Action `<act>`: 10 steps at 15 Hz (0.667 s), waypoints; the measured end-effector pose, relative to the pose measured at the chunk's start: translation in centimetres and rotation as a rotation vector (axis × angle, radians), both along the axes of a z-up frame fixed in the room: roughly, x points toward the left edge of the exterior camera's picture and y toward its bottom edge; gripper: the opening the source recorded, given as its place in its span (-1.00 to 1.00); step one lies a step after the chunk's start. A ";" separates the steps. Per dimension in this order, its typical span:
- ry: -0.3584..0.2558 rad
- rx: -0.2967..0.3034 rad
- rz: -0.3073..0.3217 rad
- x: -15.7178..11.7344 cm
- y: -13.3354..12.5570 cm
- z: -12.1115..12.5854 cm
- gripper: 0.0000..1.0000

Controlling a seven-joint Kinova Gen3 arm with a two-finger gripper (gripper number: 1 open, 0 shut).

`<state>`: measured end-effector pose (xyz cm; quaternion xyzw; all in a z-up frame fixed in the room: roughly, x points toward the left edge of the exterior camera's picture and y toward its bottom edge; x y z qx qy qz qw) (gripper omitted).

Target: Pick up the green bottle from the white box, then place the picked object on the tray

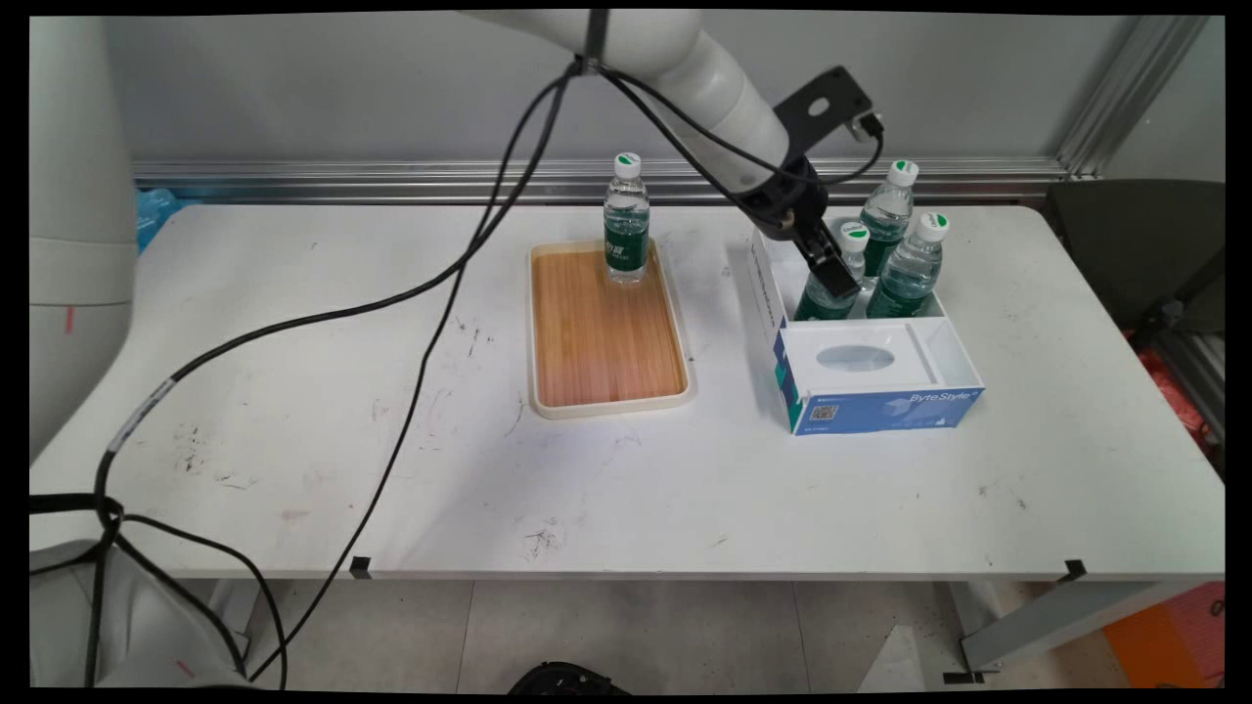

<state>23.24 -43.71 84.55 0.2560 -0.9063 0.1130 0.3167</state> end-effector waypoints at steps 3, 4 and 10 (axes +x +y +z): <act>-0.007 0.000 -0.011 -0.7 -0.8 -1.1 1.00; -0.009 -0.001 -0.014 -0.8 -1.0 -1.3 1.00; -0.023 -0.012 -0.024 -1.1 -1.9 -1.9 -1.00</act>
